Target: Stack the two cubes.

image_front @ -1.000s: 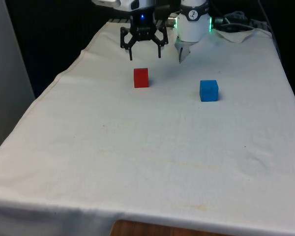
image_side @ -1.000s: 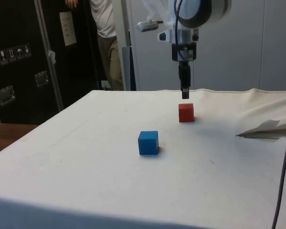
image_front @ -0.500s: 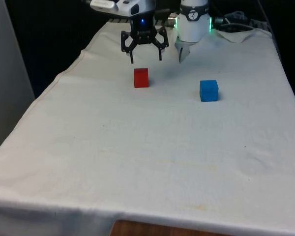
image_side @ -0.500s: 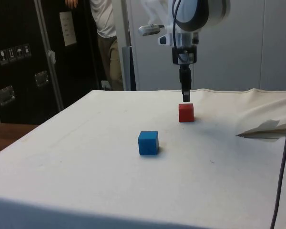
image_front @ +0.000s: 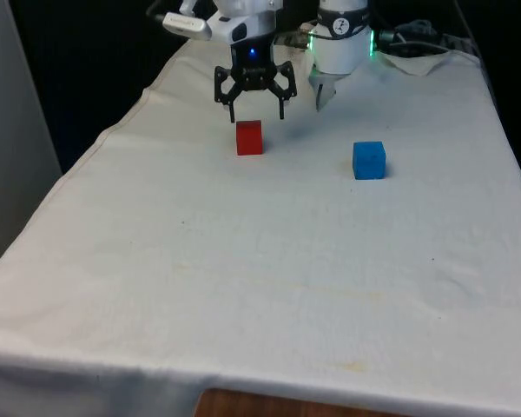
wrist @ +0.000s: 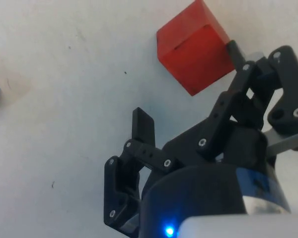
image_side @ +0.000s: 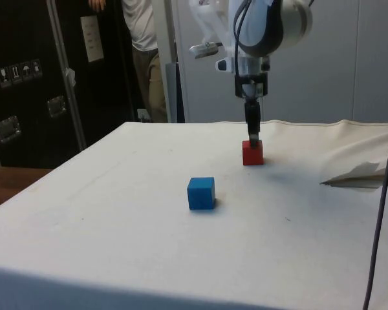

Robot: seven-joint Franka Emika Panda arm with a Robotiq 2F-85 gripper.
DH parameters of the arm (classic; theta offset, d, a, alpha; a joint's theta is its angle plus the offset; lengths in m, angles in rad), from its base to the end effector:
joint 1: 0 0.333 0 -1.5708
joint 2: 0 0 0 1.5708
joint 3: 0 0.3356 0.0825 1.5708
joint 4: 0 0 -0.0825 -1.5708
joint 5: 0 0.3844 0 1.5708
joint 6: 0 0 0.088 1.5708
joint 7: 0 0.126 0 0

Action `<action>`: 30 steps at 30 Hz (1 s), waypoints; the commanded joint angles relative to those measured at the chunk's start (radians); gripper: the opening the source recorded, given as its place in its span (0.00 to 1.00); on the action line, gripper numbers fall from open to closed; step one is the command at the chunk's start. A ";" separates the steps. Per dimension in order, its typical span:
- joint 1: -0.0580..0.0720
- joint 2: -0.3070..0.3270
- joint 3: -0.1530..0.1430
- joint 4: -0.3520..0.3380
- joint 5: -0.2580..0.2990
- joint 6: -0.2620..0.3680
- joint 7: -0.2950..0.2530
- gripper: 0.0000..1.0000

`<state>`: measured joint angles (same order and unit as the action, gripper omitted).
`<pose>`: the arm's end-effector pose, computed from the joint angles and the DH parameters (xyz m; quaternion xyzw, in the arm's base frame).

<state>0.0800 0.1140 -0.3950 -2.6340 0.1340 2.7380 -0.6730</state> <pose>0.4075 -0.1418 0.2107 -0.9930 -0.1182 -0.0027 0.0035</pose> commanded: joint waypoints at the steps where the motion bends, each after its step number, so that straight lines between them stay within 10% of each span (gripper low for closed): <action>1: 0.000 0.012 0.006 -0.001 0.015 0.026 0.002 1.00; 30: 0.019 0.159 0.015 -0.002 -0.005 0.220 0.153 0.96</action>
<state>0.0910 0.2660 -0.3710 -2.6340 0.1340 2.9420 -0.5330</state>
